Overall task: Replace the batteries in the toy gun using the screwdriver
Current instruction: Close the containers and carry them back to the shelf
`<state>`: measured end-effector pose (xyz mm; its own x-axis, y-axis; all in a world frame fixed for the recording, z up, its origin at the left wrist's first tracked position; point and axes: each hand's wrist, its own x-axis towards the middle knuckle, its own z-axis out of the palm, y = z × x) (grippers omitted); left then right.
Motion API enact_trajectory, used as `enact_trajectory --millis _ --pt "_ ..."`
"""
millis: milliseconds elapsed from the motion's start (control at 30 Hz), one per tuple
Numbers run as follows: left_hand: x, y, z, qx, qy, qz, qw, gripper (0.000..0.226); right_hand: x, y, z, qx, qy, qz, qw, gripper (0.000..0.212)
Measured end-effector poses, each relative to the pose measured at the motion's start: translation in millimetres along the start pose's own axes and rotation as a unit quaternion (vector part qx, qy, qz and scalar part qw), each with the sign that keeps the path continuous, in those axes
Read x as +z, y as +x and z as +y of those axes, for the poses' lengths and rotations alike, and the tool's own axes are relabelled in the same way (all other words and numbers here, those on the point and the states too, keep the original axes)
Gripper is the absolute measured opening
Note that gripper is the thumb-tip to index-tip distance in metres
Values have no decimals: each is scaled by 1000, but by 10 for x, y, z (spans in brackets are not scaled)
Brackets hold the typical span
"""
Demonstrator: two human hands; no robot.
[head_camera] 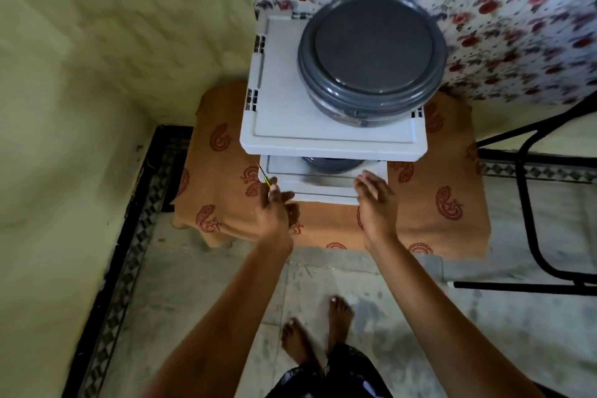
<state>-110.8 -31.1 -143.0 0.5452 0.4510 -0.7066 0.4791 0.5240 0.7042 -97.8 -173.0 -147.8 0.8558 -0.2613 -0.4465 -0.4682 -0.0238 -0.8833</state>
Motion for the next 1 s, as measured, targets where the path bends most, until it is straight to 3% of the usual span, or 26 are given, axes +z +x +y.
enact_trajectory --millis 200,367,467,533,633,733,867,1000 --pt "-310 -503 162 -10 29 50 998 30 -62 -586 -451 -85 28 -23 996 24" --pt "-247 -896 669 112 22 16 993 32 -114 -739 -1186 -183 42 -20 982 19" --pt "-62 -861 1021 155 60 15 986 30 -122 -559 -1470 -268 -76 -2 960 27" --pt "73 -792 1218 204 116 37 971 24 -133 -403 -1607 -334 -213 23 918 39" --pt "258 -658 1405 270 220 61 935 20 -119 -126 -1688 -381 -383 0 842 65" --pt "392 -507 1513 312 340 73 884 19 -86 81 -1644 -375 -490 -38 786 87" --pt "505 -268 1524 327 485 70 808 16 -11 176 -1524 -378 -538 -25 753 87" --pt "548 -117 1516 320 581 93 742 16 73 177 -1504 -373 -539 -3 755 78"
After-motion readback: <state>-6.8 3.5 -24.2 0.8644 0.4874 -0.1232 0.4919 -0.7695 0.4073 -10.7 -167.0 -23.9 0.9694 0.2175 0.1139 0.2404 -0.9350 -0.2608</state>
